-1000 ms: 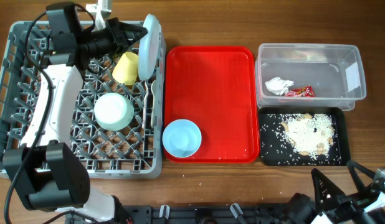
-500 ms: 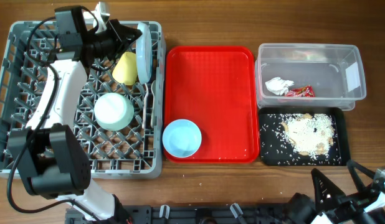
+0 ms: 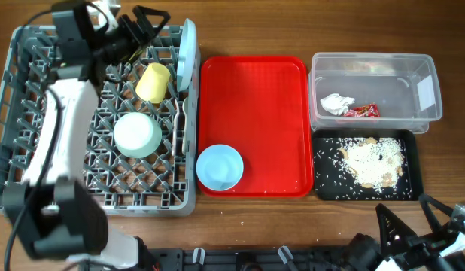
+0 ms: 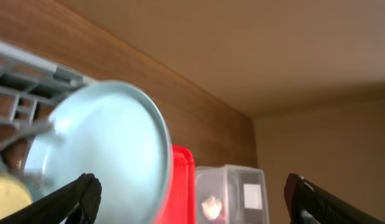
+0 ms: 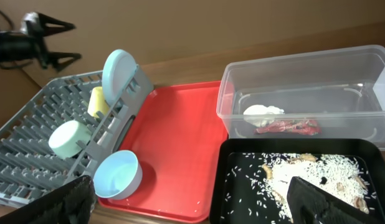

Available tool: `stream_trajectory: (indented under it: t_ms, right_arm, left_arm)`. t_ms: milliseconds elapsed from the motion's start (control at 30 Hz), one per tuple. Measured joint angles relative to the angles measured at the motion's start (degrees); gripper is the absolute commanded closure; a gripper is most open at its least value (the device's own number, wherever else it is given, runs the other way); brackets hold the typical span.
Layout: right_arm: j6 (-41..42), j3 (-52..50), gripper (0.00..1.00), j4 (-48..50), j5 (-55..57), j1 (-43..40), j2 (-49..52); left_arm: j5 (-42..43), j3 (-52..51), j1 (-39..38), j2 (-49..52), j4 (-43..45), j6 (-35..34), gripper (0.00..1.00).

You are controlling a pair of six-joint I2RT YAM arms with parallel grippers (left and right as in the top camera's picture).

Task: Sort waste into correct bins and load items into the dishwasher rack
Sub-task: 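Stand the plate upright in the rack's right edge and release, then move the left gripper to the blue bowl and grasp its rim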

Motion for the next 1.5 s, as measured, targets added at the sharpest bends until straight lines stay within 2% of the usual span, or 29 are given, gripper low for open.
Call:
stream_trajectory:
  t_ms: [100, 200, 233, 267, 400, 500, 567, 633, 767, 800, 833, 867, 1000, 1100, 1167, 1200, 1500]
  right_arm:
    - [0.0, 0.0, 0.0, -0.1, 0.0, 0.0, 0.0]
    - [0.0, 0.0, 0.0, -0.1, 0.0, 0.0, 0.0]
    - [0.0, 0.0, 0.0, 0.0, 0.0, 0.0, 0.0]
    - [0.0, 0.0, 0.0, -0.2, 0.0, 0.0, 0.0]
    - [0.0, 0.0, 0.0, 0.0, 0.0, 0.0, 0.0]
    - [0.0, 0.0, 0.0, 0.0, 0.0, 0.0, 0.0]
    - [0.0, 0.0, 0.0, 0.0, 0.0, 0.0, 0.0]
    - [0.0, 0.0, 0.0, 0.0, 0.0, 0.0, 0.0]
    - [0.0, 0.0, 0.0, 0.0, 0.0, 0.0, 0.0]
    - [0.0, 0.0, 0.0, 0.0, 0.0, 0.0, 0.0]
    - [0.0, 0.0, 0.0, 0.0, 0.0, 0.0, 0.0]
    - [0.0, 0.0, 0.0, 0.0, 0.0, 0.0, 0.0]
    - [0.0, 0.0, 0.0, 0.0, 0.0, 0.0, 0.0]
    - [0.0, 0.0, 0.0, 0.0, 0.0, 0.0, 0.0]
    - [0.0, 0.0, 0.0, 0.0, 0.0, 0.0, 0.0]
    - [0.0, 0.0, 0.0, 0.0, 0.0, 0.0, 0.0]
    - [0.0, 0.0, 0.0, 0.0, 0.0, 0.0, 0.0]
  left_arm:
    - [-1.0, 0.0, 0.1, -8.4, -8.8, 0.0, 0.06]
    - [-3.4, 0.1, -0.4, -18.1, -21.3, 1.8, 0.0]
    - [-7.6, 0.3, -1.9, -23.3, -29.5, 2.3, 0.0]
    - [-9.4, 0.2, -3.0, -25.4, -31.8, 2.7, 0.0]
    - [-22.2, 0.2, -13.5, -33.8, -48.7, 3.3, 0.0]
    - [-28.1, -0.2, -21.1, -34.8, -53.3, 3.2, 0.0]
    - [-30.6, -1.9, -26.6, -34.6, -53.3, 2.6, 0.01]
    - [-33.5, -4.6, -32.3, -34.1, -52.5, 1.0, 0.07]
    - [-40.5, -11.1, -42.8, -32.1, -47.6, -3.8, 0.32]
    - [-41.7, -12.7, -45.4, -31.3, -45.7, -5.0, 0.44]
    - [-42.4, -14.1, -47.8, -30.2, -43.9, -6.4, 0.66]
    - [-43.0, -15.5, -50.0, -29.1, -41.6, -7.3, 0.95]
    - [-44.6, -18.4, -57.8, -22.4, -32.8, -8.9, 0.96]
    - [-44.7, -18.6, -60.4, -17.2, -28.6, -9.2, 0.96]
    - [-44.9, -18.6, -60.9, -14.1, -27.1, -9.3, 0.83]
    - [-45.0, -18.6, -61.0, -12.3, -26.8, -9.6, 0.72]
    - [-50.5, -18.6, -61.1, -8.3, -26.1, -10.0, 0.76]
